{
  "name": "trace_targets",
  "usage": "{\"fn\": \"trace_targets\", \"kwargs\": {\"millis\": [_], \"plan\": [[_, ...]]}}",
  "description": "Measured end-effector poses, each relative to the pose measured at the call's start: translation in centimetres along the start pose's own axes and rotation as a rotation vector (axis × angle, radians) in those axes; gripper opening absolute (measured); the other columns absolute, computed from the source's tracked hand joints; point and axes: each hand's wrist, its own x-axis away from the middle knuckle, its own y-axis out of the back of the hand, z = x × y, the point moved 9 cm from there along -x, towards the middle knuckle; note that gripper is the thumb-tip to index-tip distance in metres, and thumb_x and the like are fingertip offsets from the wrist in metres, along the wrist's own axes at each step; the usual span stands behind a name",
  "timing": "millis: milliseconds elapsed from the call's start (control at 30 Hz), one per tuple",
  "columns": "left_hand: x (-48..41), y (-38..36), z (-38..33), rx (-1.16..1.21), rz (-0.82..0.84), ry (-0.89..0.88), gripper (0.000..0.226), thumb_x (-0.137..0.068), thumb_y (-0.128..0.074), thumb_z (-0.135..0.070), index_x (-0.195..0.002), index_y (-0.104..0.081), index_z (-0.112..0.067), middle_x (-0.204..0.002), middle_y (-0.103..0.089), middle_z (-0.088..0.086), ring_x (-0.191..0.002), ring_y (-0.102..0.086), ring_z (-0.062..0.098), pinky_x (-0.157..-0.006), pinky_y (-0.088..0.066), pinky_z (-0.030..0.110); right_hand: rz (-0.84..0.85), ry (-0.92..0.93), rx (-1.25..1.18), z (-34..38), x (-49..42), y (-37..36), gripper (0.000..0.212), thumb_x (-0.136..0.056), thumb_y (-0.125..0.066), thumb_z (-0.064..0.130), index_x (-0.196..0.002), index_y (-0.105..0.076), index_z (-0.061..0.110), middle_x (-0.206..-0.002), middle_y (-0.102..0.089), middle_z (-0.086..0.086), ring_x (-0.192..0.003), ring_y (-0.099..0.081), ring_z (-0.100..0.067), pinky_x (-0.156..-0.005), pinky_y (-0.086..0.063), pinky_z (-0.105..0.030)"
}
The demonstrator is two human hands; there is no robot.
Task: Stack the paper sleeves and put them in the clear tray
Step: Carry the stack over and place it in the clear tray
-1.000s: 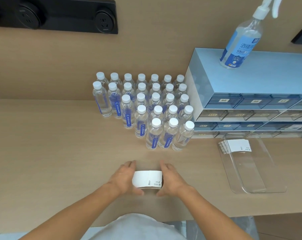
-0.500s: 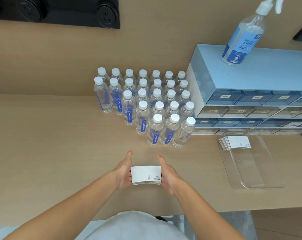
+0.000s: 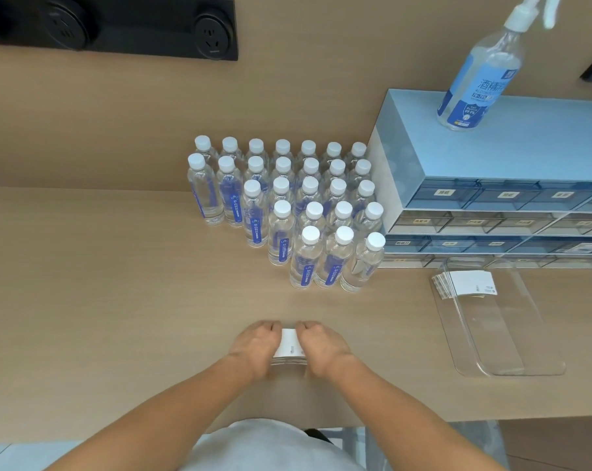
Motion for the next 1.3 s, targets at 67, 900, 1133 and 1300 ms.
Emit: {"fn": "trace_targets", "kwargs": {"millis": [67,900,1133,1300], "plan": [[-0.2,-0.5,0.4,0.023,0.007,0.036,0.06,-0.076,-0.075,-0.013,-0.126,-0.043,-0.008,-0.132,-0.052,0.01,-0.125,-0.045,0.027,-0.099,-0.044,0.035,-0.049,0.001,0.036,-0.2,-0.2,-0.3,0.069,-0.071,-0.079,0.005,-0.13,-0.043,0.008,-0.133,-0.051,-0.01,-0.125,-0.045,-0.028,-0.098,-0.046,-0.038],[-0.8,-0.1,-3.3,0.12,-0.01,0.075,0.078,-0.065,-0.084,-0.031,-0.127,-0.043,-0.008,-0.129,-0.051,0.011,-0.121,-0.045,0.026,-0.101,-0.041,0.03,-0.174,0.119,-0.098,-4.4,2.2,0.3,0.06,-0.068,-0.081,0.017,-0.119,-0.051,0.011,-0.122,-0.051,-0.008,-0.119,-0.047,-0.025,-0.098,-0.045,-0.035],[-2.5,5.2,-16.2,0.146,-0.08,-0.208,0.069,-0.064,-0.082,-0.031,-0.119,-0.043,-0.014,-0.122,-0.053,0.008,-0.113,-0.053,0.025,-0.082,-0.041,0.027,-0.357,-0.151,-0.115,-14.1,12.8,4.8,0.052,-0.073,-0.077,0.017,-0.117,-0.052,0.005,-0.121,-0.053,-0.015,-0.116,-0.049,-0.032,-0.094,-0.046,-0.038],[-4.4,7.1,-26.1,0.187,-0.116,-0.31,0.069,-0.061,-0.084,-0.025,-0.115,-0.044,-0.01,-0.122,-0.051,0.012,-0.115,-0.048,0.025,-0.097,-0.044,0.031,-0.4,-0.248,-0.114,-22.5,18.5,6.1,0.055,-0.069,-0.079,0.016,-0.116,-0.052,0.007,-0.12,-0.051,-0.013,-0.118,-0.047,-0.029,-0.096,-0.047,-0.036]]}}
